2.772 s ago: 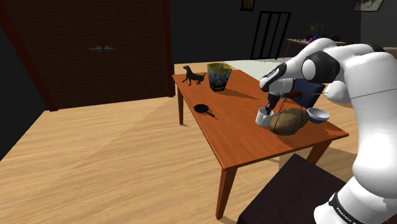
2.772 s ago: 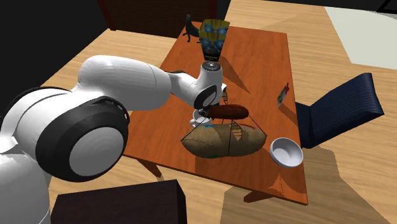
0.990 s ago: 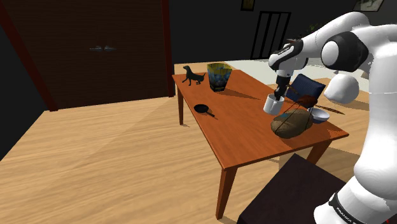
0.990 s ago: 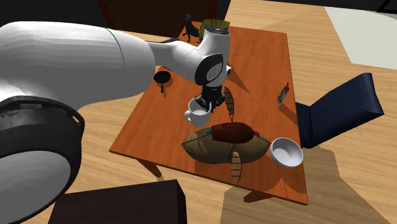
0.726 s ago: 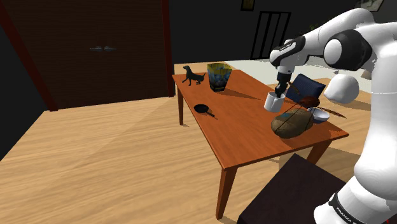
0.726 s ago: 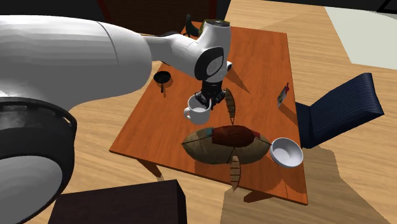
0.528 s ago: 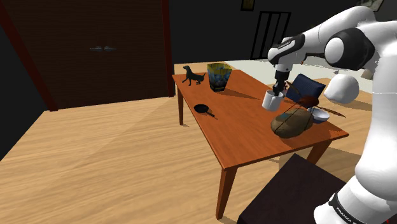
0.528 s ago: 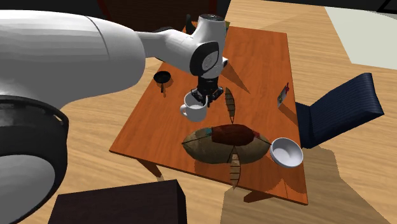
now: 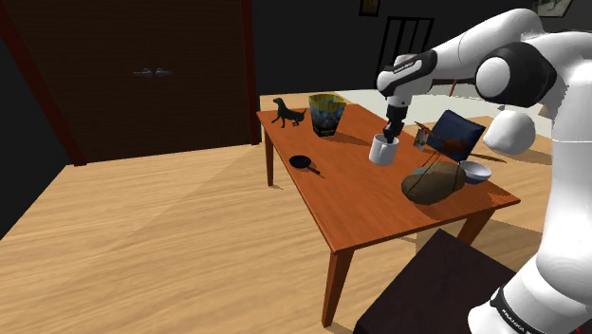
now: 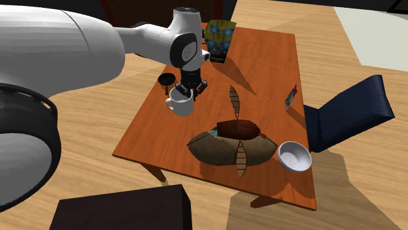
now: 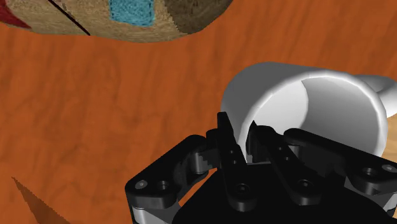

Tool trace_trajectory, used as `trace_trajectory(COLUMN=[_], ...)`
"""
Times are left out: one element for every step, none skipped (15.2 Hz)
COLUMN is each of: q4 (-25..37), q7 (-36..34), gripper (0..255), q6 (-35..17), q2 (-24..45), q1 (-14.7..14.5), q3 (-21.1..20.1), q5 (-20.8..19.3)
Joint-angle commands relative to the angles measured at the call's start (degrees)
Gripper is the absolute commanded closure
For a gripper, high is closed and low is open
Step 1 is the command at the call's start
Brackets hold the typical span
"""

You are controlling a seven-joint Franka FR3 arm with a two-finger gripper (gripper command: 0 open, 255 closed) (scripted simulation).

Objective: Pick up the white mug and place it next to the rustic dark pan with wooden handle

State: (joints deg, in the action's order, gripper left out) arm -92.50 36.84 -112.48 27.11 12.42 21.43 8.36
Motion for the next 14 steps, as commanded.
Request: trace_trajectory(q4=[0.8,1.4,2.0,2.7,3.5,4.4,5.4,6.4,7.6,8.8,10.2,11.6,13.2,14.9], q7=[-2.6,-3.7,-4.8,-5.9,-7.0,-8.1,-9.2,-10.3,-11.3,-12.4,-13.5,-14.5,-15.5,-16.6], gripper=[255,255,255,255,255,255,255,255,255,255,255,255,255,255], q6=[0.5,0.8,1.0,1.3,1.7,2.0,2.4,2.8,3.3,3.8,4.3,4.9,5.5,6.2], q2=[0.3,0.6,0.9,1.3,1.8,2.3,2.9,3.5,4.2,4.9,5.7,6.6,7.5,8.5], q1=[-1.7,-2.5,-3.2,-3.9,-4.6,-5.3,-6.0,-6.6,-7.3,-7.9,-8.5,-9.0,-9.6,-10.1], q3=[-0.7,-1.0,-1.4,-1.7,-2.1,-2.4,-2.8,-3.1,-3.5,-3.8,-4.1,-4.5,-4.8,-5.1], q5=[0.0,0.0,0.1,0.1,0.2,0.3,0.3,0.4,0.5,0.6,0.7,0.8,1.0,1.1])
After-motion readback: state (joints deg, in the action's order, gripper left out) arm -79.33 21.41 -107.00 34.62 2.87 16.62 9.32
